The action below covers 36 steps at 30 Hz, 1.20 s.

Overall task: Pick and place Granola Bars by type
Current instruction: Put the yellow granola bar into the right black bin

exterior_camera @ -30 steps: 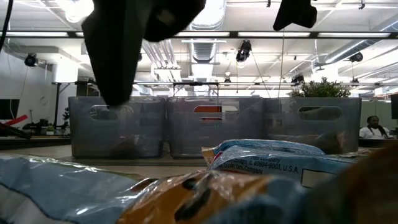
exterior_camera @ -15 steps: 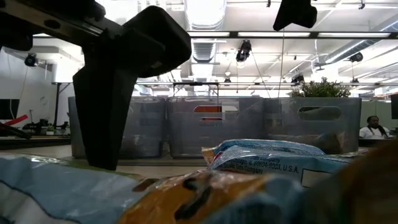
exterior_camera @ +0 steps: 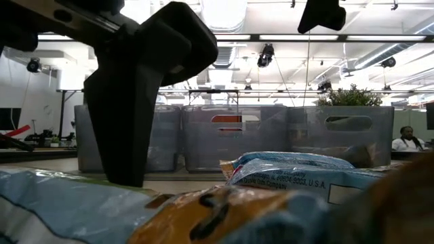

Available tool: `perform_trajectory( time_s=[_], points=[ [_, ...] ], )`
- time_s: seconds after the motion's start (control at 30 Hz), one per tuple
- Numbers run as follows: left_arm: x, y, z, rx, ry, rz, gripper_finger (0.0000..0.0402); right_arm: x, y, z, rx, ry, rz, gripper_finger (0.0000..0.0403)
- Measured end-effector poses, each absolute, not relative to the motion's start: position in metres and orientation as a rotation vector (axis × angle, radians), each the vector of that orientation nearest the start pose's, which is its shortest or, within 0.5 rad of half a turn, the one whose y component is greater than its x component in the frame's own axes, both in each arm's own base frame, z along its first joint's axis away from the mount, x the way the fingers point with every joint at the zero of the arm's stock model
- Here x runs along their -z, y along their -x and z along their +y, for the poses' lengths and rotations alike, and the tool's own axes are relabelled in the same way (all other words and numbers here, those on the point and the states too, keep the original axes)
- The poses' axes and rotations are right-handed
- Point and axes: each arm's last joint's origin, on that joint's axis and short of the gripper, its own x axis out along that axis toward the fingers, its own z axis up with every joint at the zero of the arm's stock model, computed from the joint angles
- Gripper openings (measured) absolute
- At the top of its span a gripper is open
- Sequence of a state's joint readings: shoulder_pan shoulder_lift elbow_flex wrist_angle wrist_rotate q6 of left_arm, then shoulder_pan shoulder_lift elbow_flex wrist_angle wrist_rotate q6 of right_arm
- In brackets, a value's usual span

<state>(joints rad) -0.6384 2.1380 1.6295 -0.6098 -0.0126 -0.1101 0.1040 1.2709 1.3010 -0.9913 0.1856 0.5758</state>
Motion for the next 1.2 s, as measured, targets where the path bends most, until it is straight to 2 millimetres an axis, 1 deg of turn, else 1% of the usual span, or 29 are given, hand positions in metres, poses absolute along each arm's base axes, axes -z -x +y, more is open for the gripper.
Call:
perform_trajectory(
  time_s=[0.33, 0.47, 0.6, 0.9, 1.07, 1.2],
  points=[
    [-0.1656, -0.3572, -0.265, 0.497, -0.236, 1.124, 0.0242, -0.3441, -0.2395, 0.0196, 0.344, -0.393, 0.896, 0.0008],
    [-0.165, -0.3572, -0.2645, 0.496, -0.234, 1.127, 0.0232, -0.3441, -0.2395, 0.0197, 0.344, -0.392, 0.896, 0.0008],
    [-0.1646, -0.357, -0.2645, 0.496, -0.233, 1.128, 0.0201, -0.3441, -0.2395, 0.0197, 0.344, -0.392, 0.896, 0.0008],
    [-0.1646, -0.3568, -0.2648, 0.508, -0.226, 1.132, 0.011, -0.3438, -0.2395, 0.0195, 0.35, -0.389, 0.895, 0.0008],
    [-0.1646, -0.3568, -0.2649, 0.508, -0.221, 1.134, 0.0076, -0.3439, -0.2395, 0.019, 0.365, -0.381, 0.889, 0.0008],
    [-0.1647, -0.3567, -0.265, 0.512, -0.219, 1.135, 0.0059, -0.3439, -0.2395, 0.019, 0.366, -0.381, 0.888, 0.0008]
  ],
)
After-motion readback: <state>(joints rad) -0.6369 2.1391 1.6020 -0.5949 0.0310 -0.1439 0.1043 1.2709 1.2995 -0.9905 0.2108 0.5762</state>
